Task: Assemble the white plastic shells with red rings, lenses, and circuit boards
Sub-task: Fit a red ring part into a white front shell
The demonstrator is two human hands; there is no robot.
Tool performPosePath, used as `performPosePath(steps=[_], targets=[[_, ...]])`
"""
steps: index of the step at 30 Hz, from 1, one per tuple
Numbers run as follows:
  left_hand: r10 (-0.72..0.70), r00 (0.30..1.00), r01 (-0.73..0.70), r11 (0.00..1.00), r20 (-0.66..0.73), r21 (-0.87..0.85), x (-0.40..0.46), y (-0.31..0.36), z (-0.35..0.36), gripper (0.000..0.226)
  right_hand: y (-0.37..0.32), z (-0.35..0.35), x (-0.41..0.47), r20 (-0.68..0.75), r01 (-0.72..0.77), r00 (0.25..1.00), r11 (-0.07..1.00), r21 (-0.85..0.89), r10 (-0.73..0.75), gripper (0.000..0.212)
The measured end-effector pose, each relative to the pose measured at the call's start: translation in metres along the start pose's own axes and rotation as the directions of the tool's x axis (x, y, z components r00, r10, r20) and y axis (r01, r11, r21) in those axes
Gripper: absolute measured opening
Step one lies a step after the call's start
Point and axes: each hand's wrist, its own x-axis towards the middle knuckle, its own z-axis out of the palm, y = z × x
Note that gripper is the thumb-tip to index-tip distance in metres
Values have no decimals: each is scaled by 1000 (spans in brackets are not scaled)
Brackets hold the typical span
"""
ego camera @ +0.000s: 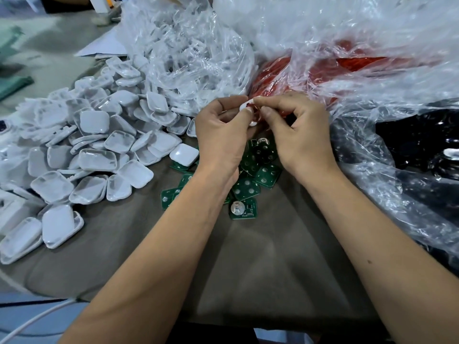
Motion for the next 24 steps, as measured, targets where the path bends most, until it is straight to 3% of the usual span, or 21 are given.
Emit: performPosePath(steps=[4,9,14,16,18,21,24], targets=[[8,1000,-8,990,-2,-141,1,1,0,12,3,0,0,-109,-102,987,984,144,118,16],[33,999,-30,989,15,-144,1,-1,2,17,0,7,-2,124,-418,907,819,394,403,23],[2,999,10,972,48,-235,0,0,3,20,-4,3,-2,240,-497,864,670,552,443,13],[19,998,-7,976,55,-218,-1,-2,3,20,-4,3,-4,116,-407,909,795,449,400,12],[78,996,-72,989,42,-128,-2,-4,4,20,-1,3,-4,-89,-204,972,968,146,218,12],[135,990,-134,990,34,-42,-3,-7,6,20,0,2,-6,-122,-11,993,999,-52,5,9],[135,991,-134,990,13,-43,-3,-9,5,20,3,3,-5,-65,-7,998,996,-83,2,8]])
